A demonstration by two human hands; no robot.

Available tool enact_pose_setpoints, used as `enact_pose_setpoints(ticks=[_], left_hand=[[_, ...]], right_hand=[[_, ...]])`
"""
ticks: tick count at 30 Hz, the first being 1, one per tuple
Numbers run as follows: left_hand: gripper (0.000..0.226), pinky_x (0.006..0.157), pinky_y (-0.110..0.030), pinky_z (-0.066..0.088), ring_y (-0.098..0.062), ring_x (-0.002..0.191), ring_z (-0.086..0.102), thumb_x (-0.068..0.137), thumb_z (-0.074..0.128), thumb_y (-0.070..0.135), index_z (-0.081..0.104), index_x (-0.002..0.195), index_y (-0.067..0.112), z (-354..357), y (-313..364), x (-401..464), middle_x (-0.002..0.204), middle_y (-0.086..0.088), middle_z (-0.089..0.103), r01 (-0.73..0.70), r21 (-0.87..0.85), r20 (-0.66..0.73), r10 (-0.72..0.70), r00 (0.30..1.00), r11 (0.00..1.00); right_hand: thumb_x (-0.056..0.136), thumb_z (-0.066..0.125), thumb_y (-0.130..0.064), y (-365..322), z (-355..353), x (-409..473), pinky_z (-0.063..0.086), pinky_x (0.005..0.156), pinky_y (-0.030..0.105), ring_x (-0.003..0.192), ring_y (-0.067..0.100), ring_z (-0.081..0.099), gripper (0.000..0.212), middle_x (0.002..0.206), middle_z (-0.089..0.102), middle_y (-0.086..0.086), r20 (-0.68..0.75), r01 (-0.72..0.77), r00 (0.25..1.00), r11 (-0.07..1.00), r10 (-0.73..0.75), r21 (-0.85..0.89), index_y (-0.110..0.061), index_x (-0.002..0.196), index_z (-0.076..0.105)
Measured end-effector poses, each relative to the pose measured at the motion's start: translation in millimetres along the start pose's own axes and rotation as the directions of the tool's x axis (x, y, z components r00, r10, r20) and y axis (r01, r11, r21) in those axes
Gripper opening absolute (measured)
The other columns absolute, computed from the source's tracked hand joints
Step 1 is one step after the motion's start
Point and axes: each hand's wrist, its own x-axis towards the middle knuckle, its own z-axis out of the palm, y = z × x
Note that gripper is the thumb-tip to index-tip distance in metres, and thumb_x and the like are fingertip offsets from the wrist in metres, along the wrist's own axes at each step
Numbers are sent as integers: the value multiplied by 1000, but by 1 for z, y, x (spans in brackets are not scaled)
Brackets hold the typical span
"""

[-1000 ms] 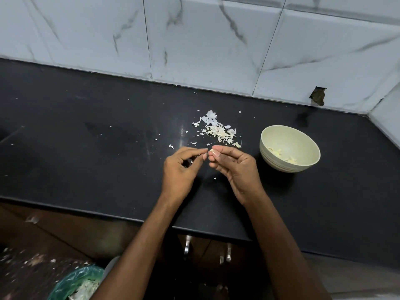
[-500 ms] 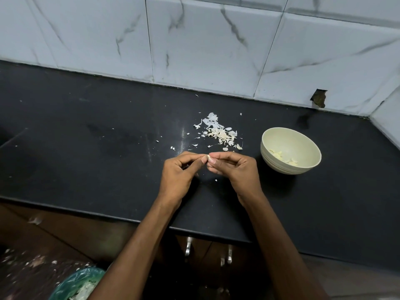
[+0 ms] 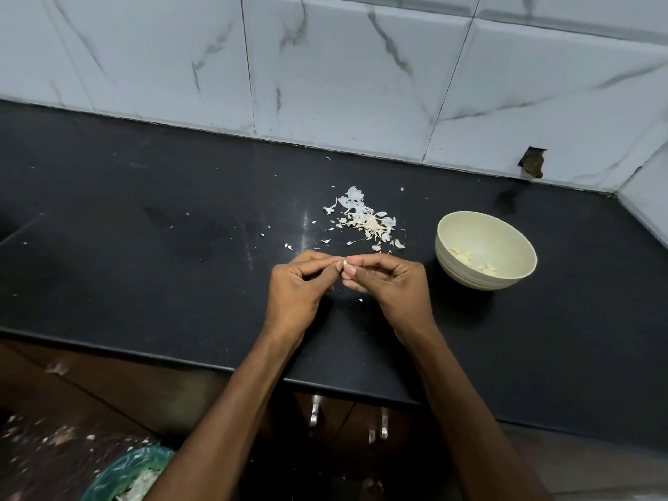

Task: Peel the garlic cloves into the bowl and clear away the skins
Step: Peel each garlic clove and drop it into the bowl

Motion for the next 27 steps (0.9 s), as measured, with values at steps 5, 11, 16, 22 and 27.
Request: enact_pose_setpoints(ticks=[5,11,16,22,27], left_hand=[[10,67,-23,50,-12,77,62,91,76,5,82,99,4,1,6,-1,94,-8,76,45,-53,5,-45,999,998],[11,61,-30,43,-18,66,51,90,78,10,85,89,18,5,11,-2,89,-10,78,91,-115,-40,-96,995,989],[20,57,-25,40,-15,62,48,91,76,7,85,82,23,7,17,-4,75,-7,73,98,-142,-55,-107,993,985],[30,56,-15,40,-3,56,50,91,73,0,83,77,24,8,22,-7,67,0,69,74,-112,-57,-81,995,991],[40,57,-14,41,1,56,51,92,72,-2,82,71,31,9,25,-9,68,3,71,46,-78,-19,-47,999,996]], right_hand=[[90,75,4,-1,1,0,64,80,33,87,29,78,14,93,79,20,-10,7,1000,1000,-6,18,4,104,75],[91,73,5,-3,3,2,63,76,30,82,24,77,17,92,78,20,2,27,1000,1000,-27,11,1,107,75],[92,71,4,-3,5,1,63,79,30,85,22,77,23,96,79,17,37,26,999,1000,-26,4,-4,114,74],[93,73,1,-5,8,1,63,78,27,82,20,76,15,93,79,18,20,-17,1000,1000,17,12,-1,107,76],[91,74,3,-3,6,1,62,73,25,78,18,76,15,90,79,18,-12,-9,1000,999,8,-33,3,106,75]])
